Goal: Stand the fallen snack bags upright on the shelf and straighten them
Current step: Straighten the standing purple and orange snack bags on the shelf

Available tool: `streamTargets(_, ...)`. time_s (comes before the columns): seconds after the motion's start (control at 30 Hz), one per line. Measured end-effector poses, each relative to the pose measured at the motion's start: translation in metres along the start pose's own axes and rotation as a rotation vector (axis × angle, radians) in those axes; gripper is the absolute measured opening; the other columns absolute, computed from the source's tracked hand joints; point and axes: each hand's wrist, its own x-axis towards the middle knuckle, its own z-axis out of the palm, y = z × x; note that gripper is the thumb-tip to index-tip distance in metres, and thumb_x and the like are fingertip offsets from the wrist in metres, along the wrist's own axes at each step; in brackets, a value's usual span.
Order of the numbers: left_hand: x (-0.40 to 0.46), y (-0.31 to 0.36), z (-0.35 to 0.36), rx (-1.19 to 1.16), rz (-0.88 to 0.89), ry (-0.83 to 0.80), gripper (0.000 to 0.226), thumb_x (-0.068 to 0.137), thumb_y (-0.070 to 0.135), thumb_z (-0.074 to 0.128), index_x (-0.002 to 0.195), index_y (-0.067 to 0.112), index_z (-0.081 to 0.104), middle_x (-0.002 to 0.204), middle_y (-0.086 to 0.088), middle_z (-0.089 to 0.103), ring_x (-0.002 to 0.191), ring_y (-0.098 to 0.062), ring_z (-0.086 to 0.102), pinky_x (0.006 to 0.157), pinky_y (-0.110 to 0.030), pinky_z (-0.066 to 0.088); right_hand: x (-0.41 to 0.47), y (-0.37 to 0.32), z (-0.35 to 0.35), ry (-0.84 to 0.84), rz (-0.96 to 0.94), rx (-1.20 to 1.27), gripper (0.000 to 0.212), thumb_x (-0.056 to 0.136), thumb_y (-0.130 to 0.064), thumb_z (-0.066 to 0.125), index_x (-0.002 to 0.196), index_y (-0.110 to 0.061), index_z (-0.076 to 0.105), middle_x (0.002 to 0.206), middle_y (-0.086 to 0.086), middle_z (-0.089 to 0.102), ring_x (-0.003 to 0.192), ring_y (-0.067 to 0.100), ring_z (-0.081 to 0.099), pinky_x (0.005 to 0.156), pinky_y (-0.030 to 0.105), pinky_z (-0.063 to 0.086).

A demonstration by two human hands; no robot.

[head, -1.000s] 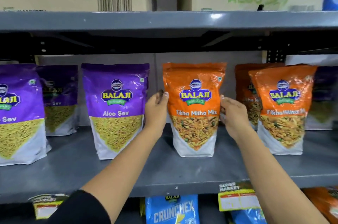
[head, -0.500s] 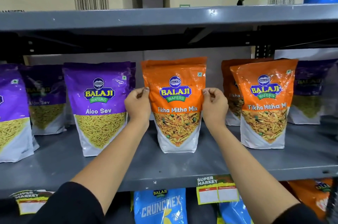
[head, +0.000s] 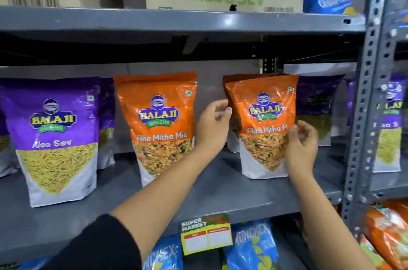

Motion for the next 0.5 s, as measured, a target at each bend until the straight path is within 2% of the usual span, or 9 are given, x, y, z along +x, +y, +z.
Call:
streamTargets(0.07, 0.017, 0.0, 0.02, -0.035, -0.13, 0.036, 0.028, 0.097, 0.026, 0.054, 0.12, 0.013, 0.064, 0.1, 0.015, 0.061, 0.087, 0.003, 0.057, 0.073, -0.009, 0.042, 0.018, 0.026, -0.015, -0.085, 0.211, -0.03, 0.017, 0.101, -0.016, 0.048, 0.111, -0.014, 0.061, 0.091, -0.004, 0.058, 0.088, 0.016, 0.056, 0.065, 0.015, 0.043)
streamTargets(0.13, 0.034, 0.003, 0.031, -0.12, -0.25, 0.082, 0.022, 0.097, 0.03, 0.053, 0.105, 0.015, 0.067, 0.1, 0.006, 0.066, 0.094, -0.013, 0.062, 0.081, -0.024, 0.047, 0.029, 0.046, -0.025, -0.227, 0.342, -0.122, 0.023, 0.1, -0.016, 0.045, 0.094, -0.022, 0.066, 0.085, -0.003, 0.064, 0.091, 0.022, 0.058, 0.064, 0.026, 0.044)
streamTargets(0.2, 0.05, 0.006, 0.035, -0.2, -0.323, 0.107, 0.016, 0.097, 0.029, 0.052, 0.089, 0.021, 0.063, 0.094, 0.002, 0.068, 0.096, -0.02, 0.065, 0.089, -0.035, 0.054, 0.033, 0.053, -0.031, -0.289, 0.407, -0.152, 0.027, 0.097, -0.012, 0.047, 0.099, -0.012, 0.074, 0.092, 0.007, 0.072, 0.086, 0.023, 0.062, 0.066, 0.028, 0.048)
streamTargets(0.23, 0.057, 0.006, 0.035, -0.194, -0.324, 0.111, 0.015, 0.097, 0.027, 0.052, 0.087, 0.023, 0.063, 0.095, 0.001, 0.069, 0.098, -0.021, 0.067, 0.093, -0.039, 0.054, 0.034, 0.051, -0.032, -0.285, 0.421, -0.149, 0.026, 0.096, -0.011, 0.049, 0.1, -0.008, 0.075, 0.092, 0.008, 0.072, 0.082, 0.021, 0.063, 0.065, 0.026, 0.048)
streamTargets(0.33, 0.068, 0.004, 0.034, -0.195, -0.299, 0.145, 0.014, 0.095, 0.026, 0.055, 0.085, 0.027, 0.065, 0.104, -0.003, 0.073, 0.101, -0.023, 0.069, 0.096, -0.046, 0.054, 0.036, 0.045, -0.033, -0.251, 0.49, -0.058, 0.021, 0.094, -0.016, 0.057, 0.079, -0.013, 0.072, 0.073, -0.001, 0.066, 0.065, 0.012, 0.057, 0.058, 0.023, 0.044)
streamTargets(0.37, 0.068, 0.006, 0.034, -0.205, -0.29, 0.16, 0.015, 0.095, 0.027, 0.056, 0.083, 0.027, 0.065, 0.102, -0.004, 0.074, 0.1, -0.023, 0.069, 0.096, -0.045, 0.055, 0.036, 0.045, -0.034, -0.252, 0.496, -0.023, 0.02, 0.094, -0.016, 0.059, 0.079, -0.013, 0.072, 0.074, -0.002, 0.067, 0.066, 0.011, 0.059, 0.06, 0.022, 0.045)
streamTargets(0.43, 0.065, 0.008, 0.034, -0.208, -0.271, 0.177, 0.019, 0.095, 0.031, 0.056, 0.078, 0.028, 0.064, 0.094, 0.0, 0.072, 0.096, -0.02, 0.069, 0.093, -0.04, 0.056, 0.036, 0.048, -0.036, -0.264, 0.491, 0.017, 0.016, 0.095, -0.011, 0.059, 0.098, -0.005, 0.074, 0.092, 0.004, 0.073, 0.082, 0.015, 0.066, 0.074, 0.027, 0.053)
streamTargets(0.5, 0.062, 0.009, 0.036, -0.196, -0.238, 0.187, 0.019, 0.096, 0.033, 0.056, 0.08, 0.027, 0.064, 0.09, 0.003, 0.07, 0.092, -0.016, 0.067, 0.087, -0.034, 0.056, 0.037, 0.048, -0.037, -0.26, 0.486, 0.015, 0.021, 0.095, -0.005, 0.057, 0.112, 0.001, 0.07, 0.103, 0.009, 0.072, 0.088, 0.016, 0.067, 0.086, 0.033, 0.054)
